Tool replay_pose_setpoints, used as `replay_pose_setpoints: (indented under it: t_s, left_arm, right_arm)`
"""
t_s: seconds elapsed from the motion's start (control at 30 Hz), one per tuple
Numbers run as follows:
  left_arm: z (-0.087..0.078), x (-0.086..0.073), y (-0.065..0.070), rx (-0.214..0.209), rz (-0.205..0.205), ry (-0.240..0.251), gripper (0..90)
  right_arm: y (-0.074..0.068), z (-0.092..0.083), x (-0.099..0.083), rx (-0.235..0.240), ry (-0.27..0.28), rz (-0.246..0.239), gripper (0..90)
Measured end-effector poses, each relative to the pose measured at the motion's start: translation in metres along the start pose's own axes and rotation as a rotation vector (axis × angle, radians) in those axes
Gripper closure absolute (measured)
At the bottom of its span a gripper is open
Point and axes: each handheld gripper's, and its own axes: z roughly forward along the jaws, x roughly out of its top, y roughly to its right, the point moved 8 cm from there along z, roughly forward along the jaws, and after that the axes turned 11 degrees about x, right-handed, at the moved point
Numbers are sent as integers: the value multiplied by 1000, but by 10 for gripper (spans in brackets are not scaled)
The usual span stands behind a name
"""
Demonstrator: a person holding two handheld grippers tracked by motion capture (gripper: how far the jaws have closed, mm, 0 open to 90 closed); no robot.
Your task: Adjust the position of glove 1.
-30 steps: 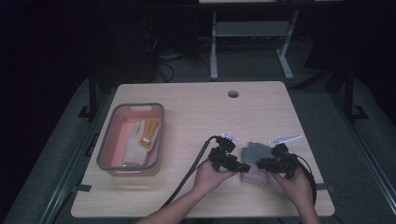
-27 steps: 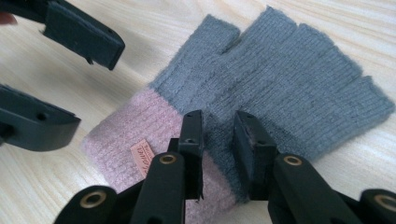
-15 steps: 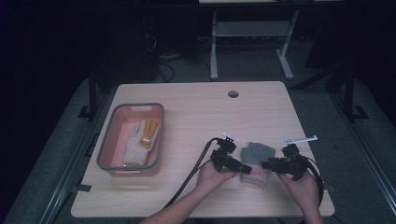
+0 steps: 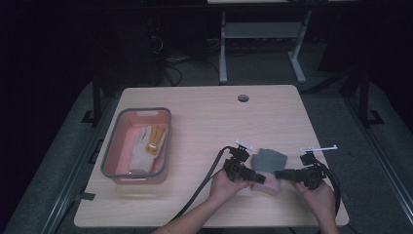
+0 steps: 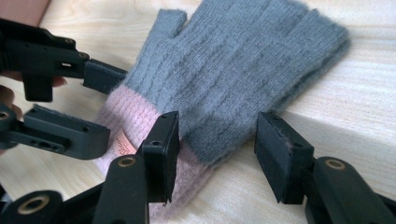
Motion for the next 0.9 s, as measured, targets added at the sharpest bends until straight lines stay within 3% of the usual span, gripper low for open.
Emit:
replay_pose_setpoints:
  t_s: [0.23,0.53,0.9]
  left_arm:
    - [2,-2,0,11,16,7,357]
    - [3,-2,2,-10,0,-1,405]
    - [4,-1,2,-19,-15,-1,430]
  right_arm:
    - [6,3,-3,28,10,48,464]
    - [5,7,-4,48,39,64,519]
    - [1,14,-5,128,69,134,599]
